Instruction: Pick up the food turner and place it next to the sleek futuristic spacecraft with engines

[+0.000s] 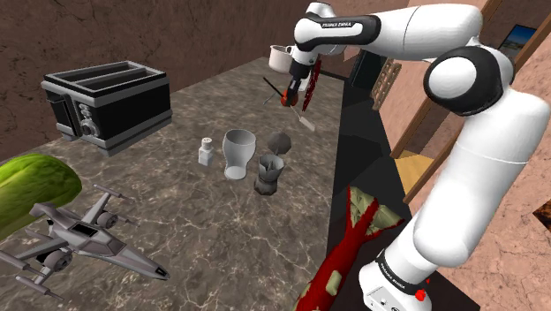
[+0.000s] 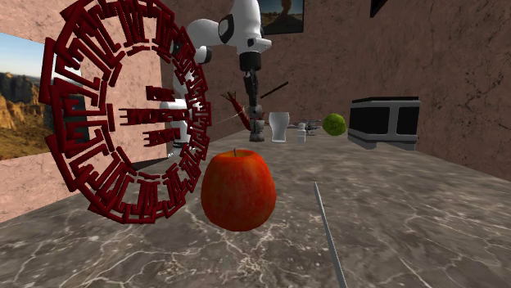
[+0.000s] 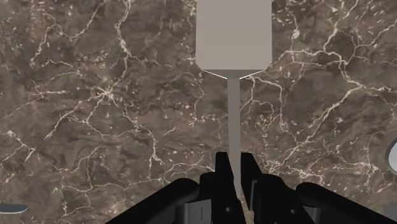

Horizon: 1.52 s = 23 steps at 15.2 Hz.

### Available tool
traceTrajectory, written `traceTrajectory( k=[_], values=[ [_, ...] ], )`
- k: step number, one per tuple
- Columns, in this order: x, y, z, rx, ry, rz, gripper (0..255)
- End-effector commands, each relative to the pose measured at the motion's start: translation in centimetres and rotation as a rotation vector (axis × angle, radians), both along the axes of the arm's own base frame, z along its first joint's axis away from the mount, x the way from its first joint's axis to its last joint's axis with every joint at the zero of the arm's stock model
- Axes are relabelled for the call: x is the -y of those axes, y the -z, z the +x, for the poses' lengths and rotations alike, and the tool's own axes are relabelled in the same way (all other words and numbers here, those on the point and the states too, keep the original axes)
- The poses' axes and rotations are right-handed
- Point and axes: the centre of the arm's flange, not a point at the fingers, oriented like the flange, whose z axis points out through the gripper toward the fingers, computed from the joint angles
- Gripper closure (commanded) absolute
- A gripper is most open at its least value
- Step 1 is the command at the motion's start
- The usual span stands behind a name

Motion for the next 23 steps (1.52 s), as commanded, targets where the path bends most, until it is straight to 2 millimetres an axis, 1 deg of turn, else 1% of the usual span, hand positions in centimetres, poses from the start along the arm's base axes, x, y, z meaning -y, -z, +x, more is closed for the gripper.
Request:
traceTrajectory(
  k=[1, 23],
  values=[
    [-2.3, 0.1, -1.5, 0.0, 0.001, 0.0, 255],
    [-26.2, 0.0, -18.0, 0.0, 0.001, 0.0, 255]
  ],
)
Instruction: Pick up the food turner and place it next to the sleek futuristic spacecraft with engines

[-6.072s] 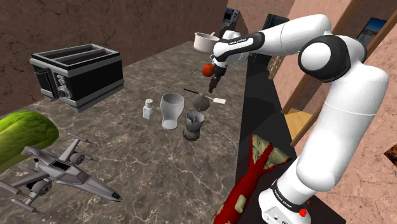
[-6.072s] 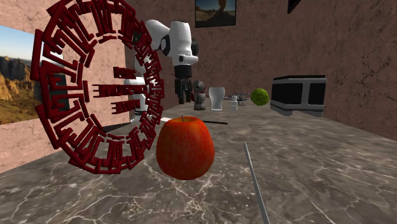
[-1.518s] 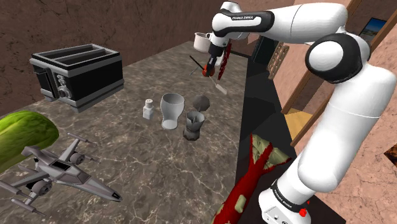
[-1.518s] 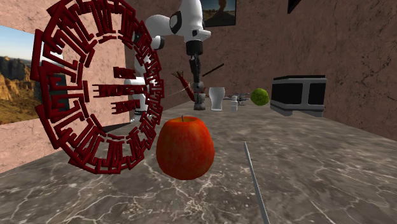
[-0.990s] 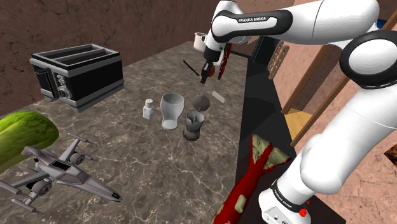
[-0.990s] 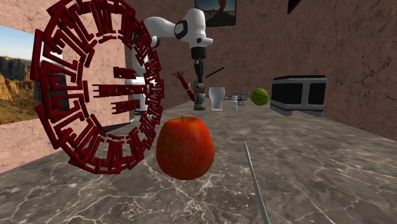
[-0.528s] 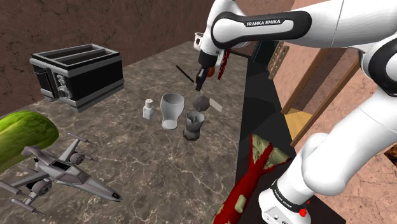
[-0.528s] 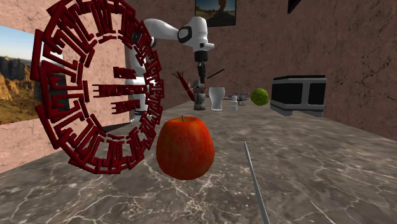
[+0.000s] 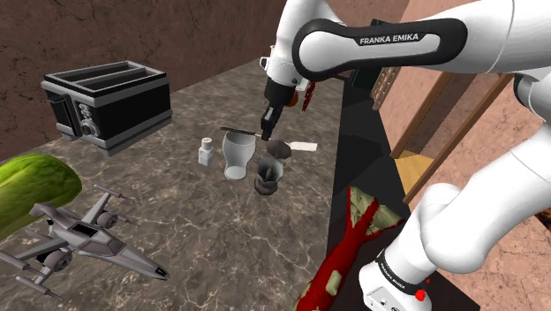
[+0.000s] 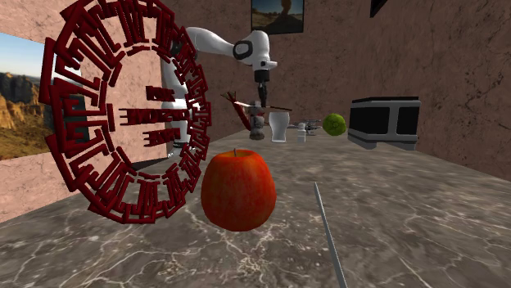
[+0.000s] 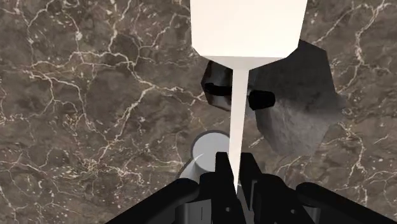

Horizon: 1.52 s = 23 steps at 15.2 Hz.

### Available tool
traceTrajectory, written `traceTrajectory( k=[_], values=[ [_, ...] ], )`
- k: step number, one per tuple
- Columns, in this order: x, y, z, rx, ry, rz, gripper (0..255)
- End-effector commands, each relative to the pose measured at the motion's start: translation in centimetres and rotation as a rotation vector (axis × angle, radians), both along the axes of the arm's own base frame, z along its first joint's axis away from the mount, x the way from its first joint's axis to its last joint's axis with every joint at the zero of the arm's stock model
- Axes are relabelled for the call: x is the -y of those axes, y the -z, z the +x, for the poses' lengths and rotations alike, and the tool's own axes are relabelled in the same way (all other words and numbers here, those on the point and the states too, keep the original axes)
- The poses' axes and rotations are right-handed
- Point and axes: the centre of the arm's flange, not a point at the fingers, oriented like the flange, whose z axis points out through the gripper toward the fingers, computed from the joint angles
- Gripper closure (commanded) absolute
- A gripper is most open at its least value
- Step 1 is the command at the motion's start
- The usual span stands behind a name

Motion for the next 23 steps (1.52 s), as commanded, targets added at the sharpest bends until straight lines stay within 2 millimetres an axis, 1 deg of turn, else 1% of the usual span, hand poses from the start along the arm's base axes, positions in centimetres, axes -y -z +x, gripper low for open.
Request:
traceTrajectory(
  k=[1, 15, 23],
  values=[
    [-2.0, 0.2, -1.5, 0.0, 0.002, 0.0, 255],
    [-17.4, 0.2, -12.1, 0.0, 0.002, 0.0, 255],
    [-17.4, 4.4, -12.1, 0.0, 0.002, 0.0, 255]
  ],
)
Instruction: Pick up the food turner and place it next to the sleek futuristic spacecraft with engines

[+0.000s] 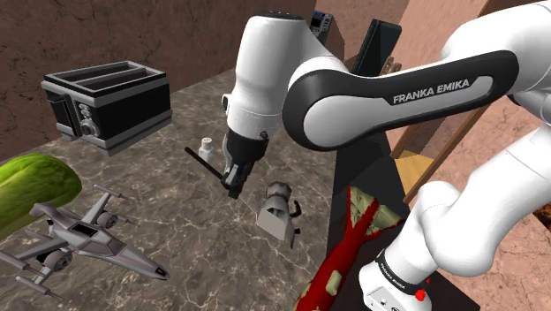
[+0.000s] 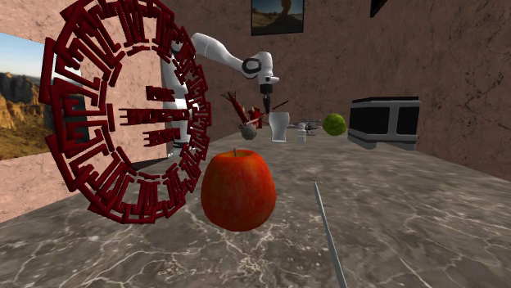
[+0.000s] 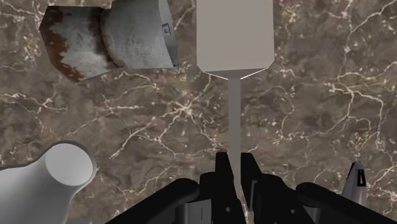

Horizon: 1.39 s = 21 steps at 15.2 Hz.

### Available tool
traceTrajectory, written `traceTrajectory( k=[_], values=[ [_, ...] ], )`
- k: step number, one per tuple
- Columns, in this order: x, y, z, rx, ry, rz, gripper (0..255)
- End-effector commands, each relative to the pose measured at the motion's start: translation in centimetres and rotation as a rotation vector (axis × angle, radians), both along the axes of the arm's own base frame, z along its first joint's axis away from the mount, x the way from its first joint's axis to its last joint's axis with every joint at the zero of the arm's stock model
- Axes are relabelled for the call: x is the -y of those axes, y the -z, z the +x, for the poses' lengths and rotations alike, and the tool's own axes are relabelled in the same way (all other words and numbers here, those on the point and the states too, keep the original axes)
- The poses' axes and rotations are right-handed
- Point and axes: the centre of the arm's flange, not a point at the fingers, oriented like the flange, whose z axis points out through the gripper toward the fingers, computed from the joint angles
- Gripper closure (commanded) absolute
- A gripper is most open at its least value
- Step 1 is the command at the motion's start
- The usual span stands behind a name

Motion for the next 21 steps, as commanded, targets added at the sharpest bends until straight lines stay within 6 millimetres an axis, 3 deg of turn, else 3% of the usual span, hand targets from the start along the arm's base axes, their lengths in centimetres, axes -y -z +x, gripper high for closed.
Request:
traceTrajectory(
  k=[1, 21],
  values=[
    [0.0, 1.1, 0.0, 0.0, 0.0, 0.0, 255],
    [0.0, 11.6, 0.0, 0.0, 0.0, 0.0, 255]
  ],
)
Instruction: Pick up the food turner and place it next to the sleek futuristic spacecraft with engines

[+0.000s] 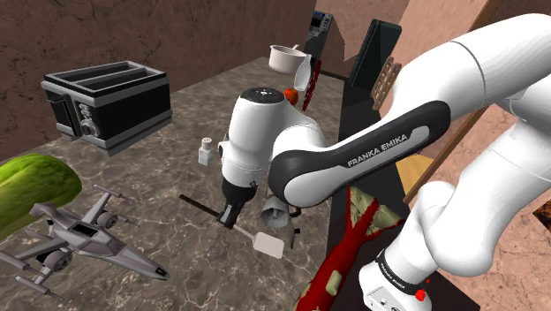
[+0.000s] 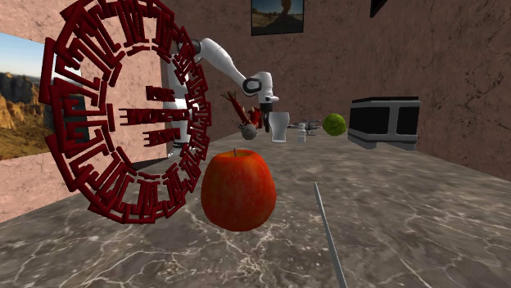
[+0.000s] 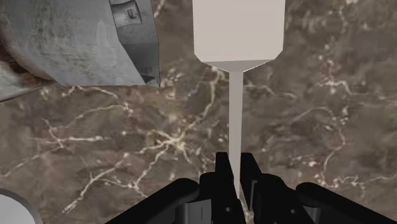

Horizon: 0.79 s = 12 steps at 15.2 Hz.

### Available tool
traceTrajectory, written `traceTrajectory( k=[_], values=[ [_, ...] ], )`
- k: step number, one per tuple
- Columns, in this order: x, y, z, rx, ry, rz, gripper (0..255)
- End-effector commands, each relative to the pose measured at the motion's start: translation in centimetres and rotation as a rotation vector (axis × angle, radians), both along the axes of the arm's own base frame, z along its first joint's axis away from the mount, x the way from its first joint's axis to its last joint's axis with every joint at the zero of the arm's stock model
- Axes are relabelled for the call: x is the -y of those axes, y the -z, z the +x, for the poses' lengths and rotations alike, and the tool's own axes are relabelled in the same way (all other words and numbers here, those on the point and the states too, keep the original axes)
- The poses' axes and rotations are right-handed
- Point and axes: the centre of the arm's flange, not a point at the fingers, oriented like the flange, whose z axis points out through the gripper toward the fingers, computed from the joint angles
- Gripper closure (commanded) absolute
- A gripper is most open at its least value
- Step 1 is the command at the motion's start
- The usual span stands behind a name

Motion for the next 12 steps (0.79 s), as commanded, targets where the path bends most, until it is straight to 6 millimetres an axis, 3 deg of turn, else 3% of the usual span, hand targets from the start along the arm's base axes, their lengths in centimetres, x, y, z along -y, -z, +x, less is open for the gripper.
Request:
traceTrajectory(
  k=[1, 9, 10, 12],
  values=[
    [0.06, 1.24, -0.06, 0.0, 0.0, 0.0, 255],
    [0.06, 1.24, -0.06, 0.0, 0.0, 0.0, 255],
    [0.06, 1.24, -0.06, 0.0, 0.0, 0.0, 0],
    [0.06, 1.24, -0.06, 0.0, 0.0, 0.0, 0]
  ],
)
